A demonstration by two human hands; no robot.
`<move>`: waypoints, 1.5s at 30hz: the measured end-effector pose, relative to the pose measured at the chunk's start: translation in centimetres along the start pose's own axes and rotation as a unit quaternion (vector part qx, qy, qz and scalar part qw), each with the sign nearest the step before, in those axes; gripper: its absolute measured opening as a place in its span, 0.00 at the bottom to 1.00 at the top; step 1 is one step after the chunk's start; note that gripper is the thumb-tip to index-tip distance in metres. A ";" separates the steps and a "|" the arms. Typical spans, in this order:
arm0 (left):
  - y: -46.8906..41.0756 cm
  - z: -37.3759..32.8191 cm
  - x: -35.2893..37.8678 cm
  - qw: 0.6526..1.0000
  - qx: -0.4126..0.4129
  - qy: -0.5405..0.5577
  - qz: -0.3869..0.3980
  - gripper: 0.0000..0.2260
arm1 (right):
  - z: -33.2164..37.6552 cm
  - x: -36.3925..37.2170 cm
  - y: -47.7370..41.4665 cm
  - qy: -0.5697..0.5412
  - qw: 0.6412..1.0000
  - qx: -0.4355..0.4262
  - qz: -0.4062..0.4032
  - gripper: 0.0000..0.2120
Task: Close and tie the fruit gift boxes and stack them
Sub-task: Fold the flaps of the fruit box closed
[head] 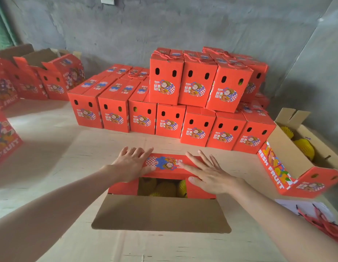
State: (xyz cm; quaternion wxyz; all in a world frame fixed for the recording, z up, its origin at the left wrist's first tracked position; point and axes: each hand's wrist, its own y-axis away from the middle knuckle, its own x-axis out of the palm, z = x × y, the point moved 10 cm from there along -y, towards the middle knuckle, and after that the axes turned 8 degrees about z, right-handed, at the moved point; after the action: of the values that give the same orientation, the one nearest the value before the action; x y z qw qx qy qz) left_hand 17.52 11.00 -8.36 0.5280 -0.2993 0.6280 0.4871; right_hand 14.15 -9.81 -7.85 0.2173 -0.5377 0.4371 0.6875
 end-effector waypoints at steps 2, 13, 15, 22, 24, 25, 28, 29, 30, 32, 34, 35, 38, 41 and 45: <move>0.0 0.1 0.3 1.000 -0.017 -0.005 0.002 0.45 | -0.1 0.1 0.0 -0.004 1.000 0.007 0.011 0.24; 1.7 -1.1 -0.6 0.998 -0.038 0.038 -0.034 0.28 | 2.7 0.2 3.3 -0.167 0.985 -0.030 -0.018 0.28; 2.3 -2.1 -1.1 0.994 0.012 0.097 -0.046 0.23 | 2.4 -0.3 4.7 -0.222 0.973 -0.035 -0.059 0.23; 7.6 -0.7 -2.9 0.944 0.097 0.265 -0.169 0.15 | 1.3 1.1 8.2 -0.274 0.960 -0.031 -0.059 0.29; 8.5 -0.2 -2.8 0.946 0.099 0.256 -0.172 0.15 | 1.3 1.9 8.1 -0.253 0.967 -0.030 0.020 0.35; 8.7 -0.1 -2.6 0.948 0.099 0.253 -0.164 0.17 | 1.4 2.0 8.0 -0.238 0.969 -0.035 0.056 0.35; 8.5 -0.5 -2.1 0.960 0.091 0.247 -0.099 0.17 | 1.3 1.5 8.0 -0.261 0.959 -0.048 0.094 0.34; 8.2 -0.5 -1.9 0.962 0.086 0.250 -0.068 0.17 | 1.3 1.2 8.3 -0.311 0.945 -0.052 0.089 0.33; 7.9 -0.3 -1.6 0.960 0.077 0.265 -0.035 0.18 | 1.4 0.8 8.5 -0.368 0.924 -0.052 0.084 0.35; 7.8 0.4 -1.2 0.935 0.051 0.351 0.014 0.16 | 0.5 0.7 8.4 -0.472 0.879 -0.039 0.054 0.54; 8.1 1.2 -1.2 0.851 0.041 0.523 0.034 0.22 | -0.7 0.4 8.7 -0.527 0.850 -0.004 -0.017 0.55; 8.2 1.5 -1.1 0.783 0.046 0.619 0.039 0.28 | -1.3 0.3 8.7 -0.560 0.827 0.022 -0.056 0.47; 7.8 2.9 -1.1 0.650 0.050 0.758 0.016 0.37 | -2.4 -0.4 8.4 -0.567 0.801 0.081 -0.176 0.27; 7.7 3.4 -1.3 0.710 0.035 0.702 -0.039 0.22 | -2.3 -2.7 8.2 -0.465 0.824 0.100 -0.309 0.20; 8.2 4.7 -1.5 0.740 -0.001 0.653 -0.162 0.11 | 0.4 -3.8 7.9 -0.247 0.880 0.120 -0.387 0.15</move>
State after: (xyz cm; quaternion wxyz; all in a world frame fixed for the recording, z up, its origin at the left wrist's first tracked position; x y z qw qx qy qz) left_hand 12.37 18.04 -4.35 0.0592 -0.6422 0.7600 0.0800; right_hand 9.17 -12.97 -1.37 0.6298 -0.4465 0.2055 0.6015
